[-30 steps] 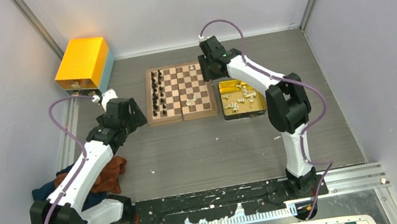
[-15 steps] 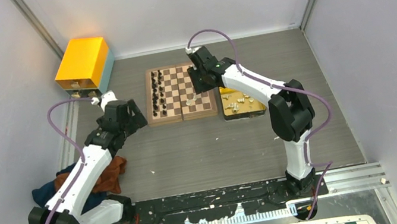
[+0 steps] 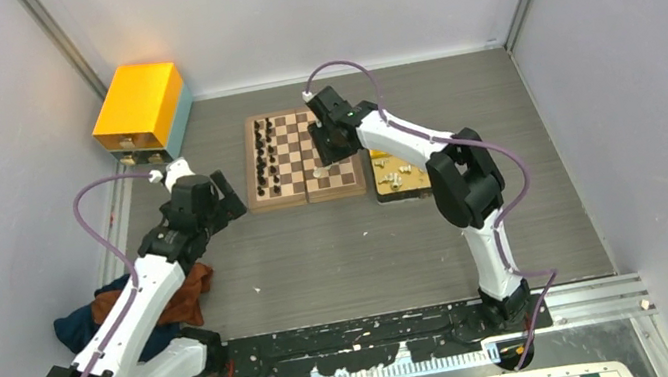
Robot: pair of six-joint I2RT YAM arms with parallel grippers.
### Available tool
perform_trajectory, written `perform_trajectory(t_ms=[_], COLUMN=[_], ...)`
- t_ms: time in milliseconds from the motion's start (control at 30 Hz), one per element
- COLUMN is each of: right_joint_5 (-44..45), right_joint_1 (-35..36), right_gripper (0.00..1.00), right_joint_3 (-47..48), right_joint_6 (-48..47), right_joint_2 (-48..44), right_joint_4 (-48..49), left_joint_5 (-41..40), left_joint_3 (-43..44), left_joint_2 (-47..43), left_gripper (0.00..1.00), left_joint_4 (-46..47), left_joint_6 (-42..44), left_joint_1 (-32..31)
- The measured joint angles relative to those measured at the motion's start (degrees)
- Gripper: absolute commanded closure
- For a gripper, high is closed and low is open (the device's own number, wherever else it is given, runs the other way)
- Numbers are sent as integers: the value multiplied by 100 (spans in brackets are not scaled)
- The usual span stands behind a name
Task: Set up the chess pieces on the board
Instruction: Pick up the chess piece from the chessboard.
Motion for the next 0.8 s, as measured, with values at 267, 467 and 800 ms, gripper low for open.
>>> perform_trajectory(t_ms=[267, 467, 800], right_joint_5=[-57, -83, -98], right_joint_1=[0, 2, 4], right_gripper=[57, 58, 64], right_joint_3=[229, 426, 584], right_joint_6=[13, 15, 15], right_joint_2=[184, 376, 562], right_joint_4=[-72, -98, -177], left_joint_5=[2, 2, 0], left_joint_3=[0, -35, -61], left_joint_2=[-11, -31, -50], left_gripper=[4, 4, 4], left_joint_4=[-13, -11, -7], left_joint_6=[0, 0, 11], left_joint_1=[0, 0, 0])
